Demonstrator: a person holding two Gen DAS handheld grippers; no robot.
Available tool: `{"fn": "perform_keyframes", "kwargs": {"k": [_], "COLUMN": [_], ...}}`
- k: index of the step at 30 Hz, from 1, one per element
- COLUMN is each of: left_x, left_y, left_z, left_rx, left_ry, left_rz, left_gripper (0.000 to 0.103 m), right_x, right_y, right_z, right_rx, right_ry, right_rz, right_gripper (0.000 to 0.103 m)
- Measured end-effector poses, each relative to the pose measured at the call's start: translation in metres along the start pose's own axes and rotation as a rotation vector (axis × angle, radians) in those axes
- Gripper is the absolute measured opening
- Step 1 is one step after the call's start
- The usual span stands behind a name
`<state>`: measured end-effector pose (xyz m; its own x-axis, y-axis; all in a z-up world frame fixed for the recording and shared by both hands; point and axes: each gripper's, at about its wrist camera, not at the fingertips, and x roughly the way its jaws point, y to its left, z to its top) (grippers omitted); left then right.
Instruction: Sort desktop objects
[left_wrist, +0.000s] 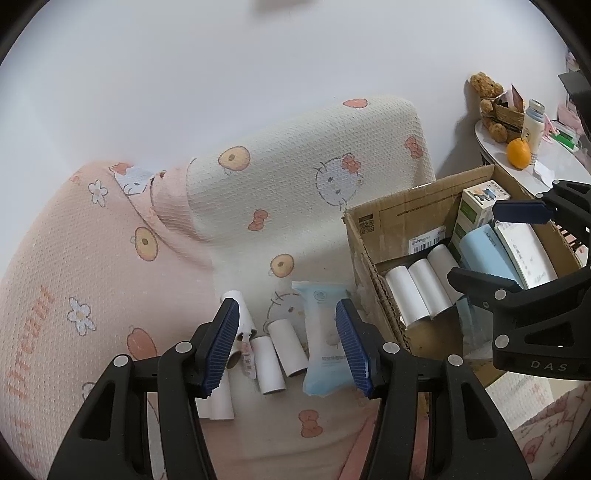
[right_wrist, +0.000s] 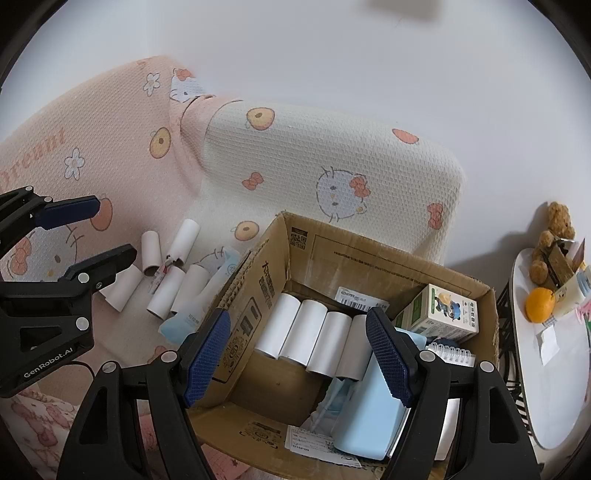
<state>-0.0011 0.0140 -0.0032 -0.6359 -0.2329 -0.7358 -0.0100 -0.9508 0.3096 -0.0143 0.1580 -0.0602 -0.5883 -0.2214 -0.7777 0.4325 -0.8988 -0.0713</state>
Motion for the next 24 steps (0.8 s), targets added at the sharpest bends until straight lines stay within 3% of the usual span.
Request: {"fn": "perform_keyframes", "kwargs": {"k": [24], "left_x": [0.001], "left_y": [0.022], "left_z": [-0.004], "left_rx": [-0.060], "left_ry": [-0.012], "left_rz": [-0.041], "left_gripper": [0.059], "right_x": [0.001], "right_y": [0.018], "right_z": [0.004], "right_rx": [-0.037], "right_ry": [0.021], "right_rz": [-0.051], "right_gripper": [0.074]}}
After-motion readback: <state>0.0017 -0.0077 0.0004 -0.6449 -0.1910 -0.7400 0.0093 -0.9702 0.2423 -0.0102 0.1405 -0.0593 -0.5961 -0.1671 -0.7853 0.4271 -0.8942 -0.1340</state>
